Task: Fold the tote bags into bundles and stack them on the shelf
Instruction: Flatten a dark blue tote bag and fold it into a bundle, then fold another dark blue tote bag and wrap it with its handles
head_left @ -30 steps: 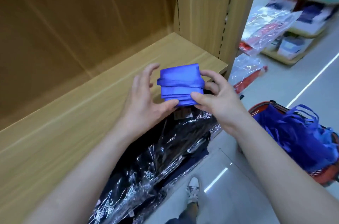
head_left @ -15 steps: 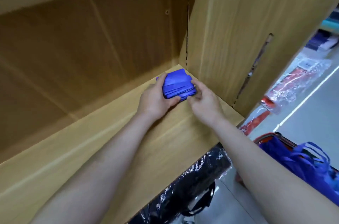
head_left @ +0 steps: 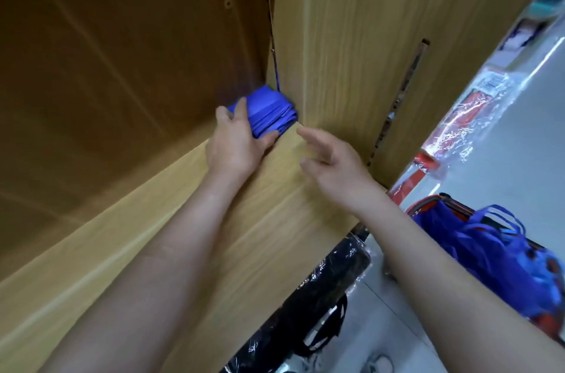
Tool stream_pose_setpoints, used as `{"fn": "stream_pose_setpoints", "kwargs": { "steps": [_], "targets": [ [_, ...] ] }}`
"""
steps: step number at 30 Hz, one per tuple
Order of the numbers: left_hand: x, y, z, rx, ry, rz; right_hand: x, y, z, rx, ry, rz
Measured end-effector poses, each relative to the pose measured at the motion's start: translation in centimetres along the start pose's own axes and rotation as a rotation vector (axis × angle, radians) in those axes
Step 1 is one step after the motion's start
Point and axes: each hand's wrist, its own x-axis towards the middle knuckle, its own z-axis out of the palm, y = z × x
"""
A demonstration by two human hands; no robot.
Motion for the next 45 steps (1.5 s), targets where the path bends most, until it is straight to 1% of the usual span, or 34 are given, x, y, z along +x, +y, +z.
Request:
{"fn": "stream_pose_setpoints", "kwargs": {
  "steps": [2, 5, 6, 8, 10, 12, 15, 17, 21, 25, 29, 32, 34, 36, 38, 39, 41, 43, 45],
  "targets": [
    [-0.8, 0.6, -0.9, 0.042, -0.008, -0.006, -2.4, 0.9, -2.3, -0.026, -0.023, -0.036],
    [-3.7, 2.3, -2.8, 0.073, 0.080, 0.085, -5.5, 1.9, -5.7, -0.052, 0.022, -0.075],
    [-5.1, 3.1, -3.2, 0.039, 0.103, 0.138, -6.3, 2.3, -6.8, -0.055, 0.042, -0.078],
    [-8.7, 5.0, -3.4, -0.098, 0.090, 0.232, -7.7, 3.1, -9.1, -0.038, 0.076, -0.074],
    [-12.7, 7.4, -2.6, -0.285, 0.019, 0.328, -9.1, 4.5, -11.6, 0.014, 0.115, -0.057],
    [-16.0, 10.2, -0.3, -0.417, -0.085, 0.421, -10.4, 6.9, -14.4, 0.037, 0.173, -0.006],
    [-18.6, 15.1, 5.3, -0.435, -0.223, 0.546, -12.1, 12.0, -19.0, -0.014, 0.266, 0.087],
    [-19.3, 18.6, 9.9, -0.418, -0.302, 0.584, -13.2, 15.7, -22.2, -0.071, 0.315, 0.170],
    [-19.4, 24.1, 19.8, -0.341, -0.488, 0.539, -15.6, 23.8, -28.0, -0.147, 0.399, 0.345],
    [-19.4, 28.3, 28.5, -0.214, -0.742, 0.424, -17.5, 31.6, -31.9, -0.163, 0.469, 0.508],
    [-19.9, 30.0, 37.4, -0.140, -0.946, 0.282, -18.5, 40.1, -32.2, -0.155, 0.412, 0.666],
    [-20.2, 30.1, 44.9, -0.140, -1.036, 0.126, -18.3, 46.9, -30.3, -0.166, 0.315, 0.716],
    [-20.5, 29.5, 50.1, -0.141, -1.076, 0.007, -18.0, 51.3, -28.5, -0.226, 0.259, 0.737],
    [-20.8, 28.6, 55.2, -0.081, -1.097, -0.062, -18.0, 55.8, -27.0, -0.328, 0.276, 0.760],
    [-20.7, 28.2, 59.8, 0.001, -1.063, -0.005, -17.6, 60.1, -27.3, -0.415, 0.358, 0.795],
    [-20.6, 28.5, 61.6, -0.006, -1.037, 0.043, -17.1, 61.9, -27.8, -0.440, 0.389, 0.805],
    [-20.0, 29.3, 64.6, -0.075, -0.997, 0.114, -15.6, 65.0, -28.9, -0.458, 0.385, 0.791],
    [-19.4, 30.1, 67.2, -0.150, -0.976, 0.093, -13.5, 67.4, -29.3, -0.441, 0.341, 0.770],
    [-18.7, 31.0, 69.1, -0.228, -0.941, 0.080, -11.6, 69.1, -29.0, -0.338, 0.358, 0.757]
  ]
}}
